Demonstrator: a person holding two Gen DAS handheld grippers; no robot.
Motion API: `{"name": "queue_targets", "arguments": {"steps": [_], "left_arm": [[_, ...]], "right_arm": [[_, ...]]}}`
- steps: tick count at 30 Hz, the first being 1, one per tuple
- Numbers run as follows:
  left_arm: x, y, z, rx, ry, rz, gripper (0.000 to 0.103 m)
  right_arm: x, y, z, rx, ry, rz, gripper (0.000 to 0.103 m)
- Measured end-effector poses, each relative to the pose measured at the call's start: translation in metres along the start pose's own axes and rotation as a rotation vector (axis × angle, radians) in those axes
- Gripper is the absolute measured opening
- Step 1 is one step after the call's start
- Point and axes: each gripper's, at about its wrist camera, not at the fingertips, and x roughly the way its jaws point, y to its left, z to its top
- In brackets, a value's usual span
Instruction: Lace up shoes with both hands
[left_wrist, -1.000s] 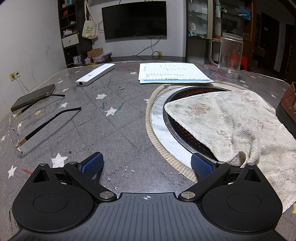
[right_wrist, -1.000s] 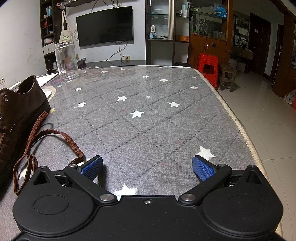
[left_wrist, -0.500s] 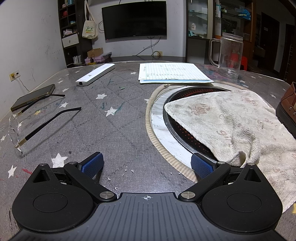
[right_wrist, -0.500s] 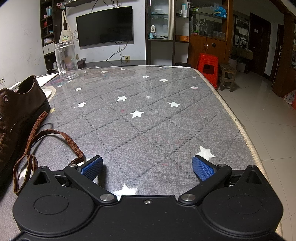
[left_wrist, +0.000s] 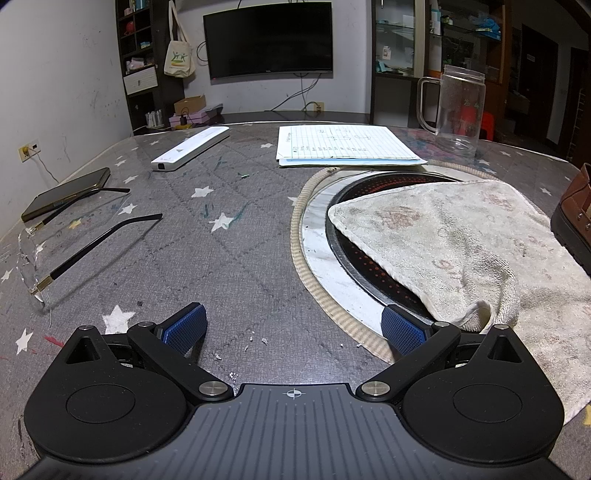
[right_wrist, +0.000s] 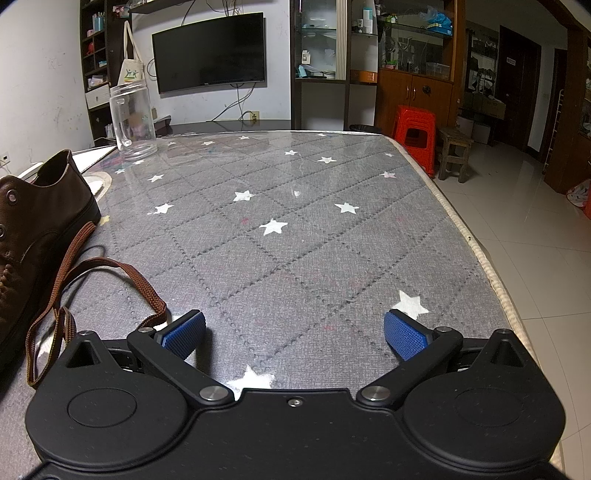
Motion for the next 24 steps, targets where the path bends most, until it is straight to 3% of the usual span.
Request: {"name": "queue_targets", "arguments": {"steps": [8, 24], "left_arm": [[0.000, 0.000, 0.000, 0.000, 0.000, 0.000, 0.102], [0.000, 0.000, 0.000, 0.000, 0.000, 0.000, 0.102]], "right_arm": [[0.003, 0.017, -0.010, 0.000, 0.000, 0.000, 0.103], [0.002, 0.012, -0.007, 0.000, 0.000, 0.000, 0.103]]}}
